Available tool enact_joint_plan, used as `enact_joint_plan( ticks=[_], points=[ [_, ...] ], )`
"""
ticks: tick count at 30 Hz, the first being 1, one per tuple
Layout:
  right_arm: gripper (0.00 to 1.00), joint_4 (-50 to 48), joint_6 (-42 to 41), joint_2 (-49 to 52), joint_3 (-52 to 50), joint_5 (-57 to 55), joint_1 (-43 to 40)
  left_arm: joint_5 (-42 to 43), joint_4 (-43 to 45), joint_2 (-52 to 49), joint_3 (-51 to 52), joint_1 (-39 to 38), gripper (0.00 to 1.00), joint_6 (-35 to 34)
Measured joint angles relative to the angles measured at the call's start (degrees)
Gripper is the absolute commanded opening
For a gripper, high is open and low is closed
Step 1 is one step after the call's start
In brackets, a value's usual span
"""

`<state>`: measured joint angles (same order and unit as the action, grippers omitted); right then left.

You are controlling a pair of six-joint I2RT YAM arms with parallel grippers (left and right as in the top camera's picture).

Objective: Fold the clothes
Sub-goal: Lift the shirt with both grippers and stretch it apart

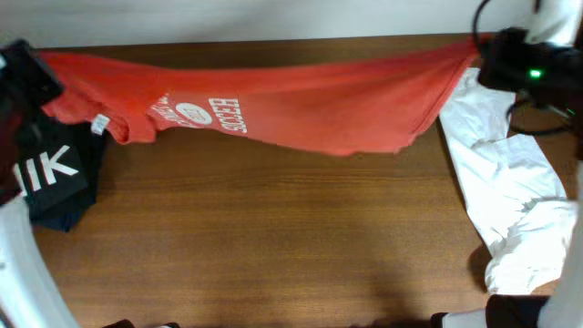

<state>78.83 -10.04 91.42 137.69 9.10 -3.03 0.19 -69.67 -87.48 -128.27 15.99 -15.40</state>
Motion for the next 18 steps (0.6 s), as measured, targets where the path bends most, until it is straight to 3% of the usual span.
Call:
enact_joint_plan(
  ticks=[7, 12, 18],
  points=[
    [0.04, -0.1, 0.2, -2.1, 15.0, -6.1, 0.0, 0.1, 0.4, 0.2, -16.6, 1.6, 0.0, 0.0],
    [0.04, -1.2, 0.9, -1.9, 16.7, -8.7, 0.0, 2.0, 1.0, 0.5, -18.7, 1.7, 0.0, 0.0],
    [0.04, -2.1, 1.1, 8.4, 16.9, -9.3, 0.0, 5.8, 1.8, -8.4, -18.8, 1.4, 0.0, 0.0]
  ],
)
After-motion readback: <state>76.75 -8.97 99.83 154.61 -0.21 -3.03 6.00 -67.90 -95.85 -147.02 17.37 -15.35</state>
